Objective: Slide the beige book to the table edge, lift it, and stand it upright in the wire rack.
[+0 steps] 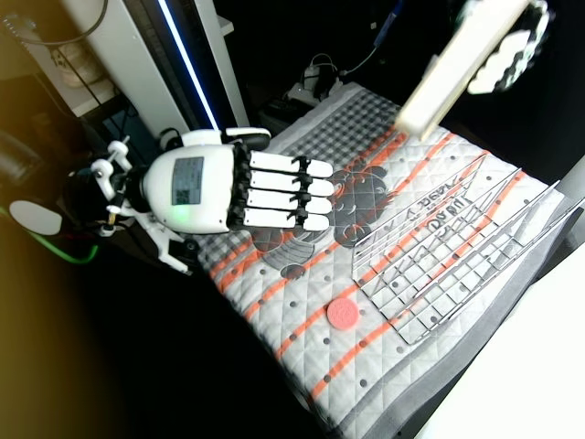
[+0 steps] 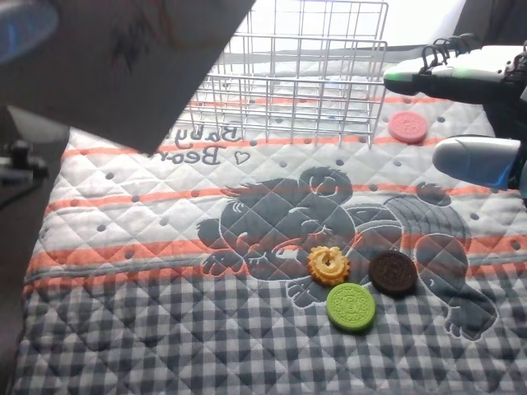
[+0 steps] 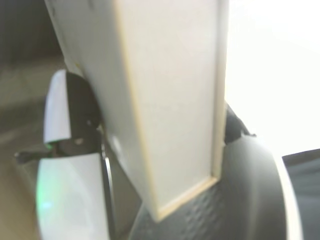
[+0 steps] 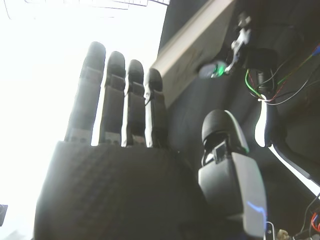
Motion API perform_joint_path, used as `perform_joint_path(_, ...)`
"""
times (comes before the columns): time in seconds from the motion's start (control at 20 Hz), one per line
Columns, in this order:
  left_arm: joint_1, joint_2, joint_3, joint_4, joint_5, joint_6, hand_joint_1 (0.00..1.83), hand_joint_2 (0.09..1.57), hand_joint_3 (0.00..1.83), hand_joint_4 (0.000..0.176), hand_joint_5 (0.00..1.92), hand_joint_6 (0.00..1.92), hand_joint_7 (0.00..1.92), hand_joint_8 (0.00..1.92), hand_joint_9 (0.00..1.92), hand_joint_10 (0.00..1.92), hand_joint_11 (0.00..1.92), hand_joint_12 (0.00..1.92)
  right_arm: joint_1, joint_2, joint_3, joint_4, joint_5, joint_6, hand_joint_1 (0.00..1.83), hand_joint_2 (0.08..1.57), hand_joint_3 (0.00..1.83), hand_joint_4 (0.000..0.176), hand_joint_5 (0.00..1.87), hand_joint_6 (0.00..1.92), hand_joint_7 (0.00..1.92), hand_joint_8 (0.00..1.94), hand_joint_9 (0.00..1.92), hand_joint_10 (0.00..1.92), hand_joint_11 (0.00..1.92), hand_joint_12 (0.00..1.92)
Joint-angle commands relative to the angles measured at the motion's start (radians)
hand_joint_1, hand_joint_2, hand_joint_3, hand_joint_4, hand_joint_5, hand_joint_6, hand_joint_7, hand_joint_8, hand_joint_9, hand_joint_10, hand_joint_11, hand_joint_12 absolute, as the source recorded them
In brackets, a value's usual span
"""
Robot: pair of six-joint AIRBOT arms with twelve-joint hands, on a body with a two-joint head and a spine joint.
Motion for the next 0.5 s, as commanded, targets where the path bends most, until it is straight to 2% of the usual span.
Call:
perform_joint_path(0.0, -0.028, -0.016, 0.015, -0.011, -0.132, -0.031, 1.25, 1.1, 0.0, 0.0, 0.92, 1.01, 1.12, 0.84, 1.37, 0.24, 1.17, 0.73, 0.005, -0.005, 0.002, 0.03, 0.118, 0.003, 0.0, 1.3, 0.0, 0.0, 0.36, 0.0, 0.38, 0.0, 0.4, 0.01, 0.39, 0.02)
perform_joint_path(0.05, -0.028, -0.016, 0.015, -0.011, -0.132, -0.031, 1.25, 1.1, 0.0, 0.0, 0.92, 1.01, 1.12, 0.84, 1.37, 0.24, 1.17, 0.73, 0.005, -0.005, 0.002, 0.03, 0.118, 0.003, 0.0, 1.3, 0.0, 0.0, 0.36, 0.0, 0.38, 0.0, 0.4, 0.01, 0.39, 0.02)
perform_joint_path(0.1, -0.062, -0.048, 0.045, -0.008, -0.12, -0.054, 1.36, 1.06, 0.05, 0.0, 0.9, 0.99, 1.06, 0.79, 1.19, 0.81, 1.17, 0.73, 0.005, -0.007, 0.004, 0.03, 0.119, 0.003, 0.0, 1.32, 0.01, 0.0, 0.36, 0.0, 0.39, 0.0, 0.4, 0.0, 0.39, 0.02)
perform_joint_path(0.15, -0.094, -0.08, 0.076, -0.008, -0.101, -0.072, 1.26, 1.12, 0.0, 0.0, 0.87, 1.1, 1.06, 0.89, 1.19, 0.62, 1.14, 0.74, 0.005, -0.011, 0.007, 0.03, 0.121, 0.003, 0.0, 1.31, 0.01, 0.0, 0.36, 0.0, 0.39, 0.0, 0.4, 0.01, 0.4, 0.03)
perform_joint_path(0.2, -0.131, -0.124, 0.118, -0.008, -0.067, -0.093, 1.26, 1.12, 0.0, 0.0, 0.87, 1.1, 1.06, 0.89, 1.19, 0.62, 1.14, 0.74, 0.005, -0.016, 0.011, 0.03, 0.122, 0.003, 0.0, 1.31, 0.01, 0.0, 0.36, 0.0, 0.39, 0.0, 0.4, 0.01, 0.4, 0.03)
perform_joint_path(0.25, -0.154, -0.152, 0.144, -0.009, -0.044, -0.099, 1.37, 1.11, 0.0, 0.0, 0.89, 1.08, 0.91, 0.96, 1.08, 0.99, 1.05, 0.7, 0.005, -0.019, 0.014, 0.03, 0.124, 0.003, 0.0, 1.33, 0.01, 0.0, 0.36, 0.0, 0.39, 0.0, 0.4, 0.01, 0.41, 0.03)
perform_joint_path(0.35, -0.204, -0.223, 0.216, -0.02, 0.034, -0.114, 1.38, 1.09, 0.0, 0.0, 0.93, 1.01, 0.95, 0.91, 1.08, 1.0, 1.03, 0.72, 0.005, -0.031, 0.025, 0.03, 0.129, 0.003, 0.0, 1.32, 0.01, 0.0, 0.36, 0.0, 0.38, 0.0, 0.4, 0.0, 0.41, 0.03)
perform_joint_path(0.4, -0.216, -0.241, 0.24, -0.025, 0.052, -0.12, 1.25, 1.13, 0.0, 0.0, 0.93, 1.07, 0.97, 0.97, 1.14, 0.62, 1.06, 0.71, 0.006, -0.035, 0.029, 0.03, 0.133, 0.003, 0.0, 1.33, 0.01, 0.0, 0.35, 0.0, 0.37, 0.0, 0.39, 0.0, 0.4, 0.02)
perform_joint_path(0.45, -0.23, -0.276, 0.281, -0.045, 0.066, -0.136, 1.22, 1.14, 0.0, 0.011, 0.91, 1.11, 0.97, 1.0, 1.21, 0.38, 1.08, 0.67, 0.006, -0.042, 0.034, 0.031, 0.139, 0.003, 0.0, 1.34, 0.01, 0.0, 0.35, 0.0, 0.37, 0.0, 0.39, 0.0, 0.4, 0.02)
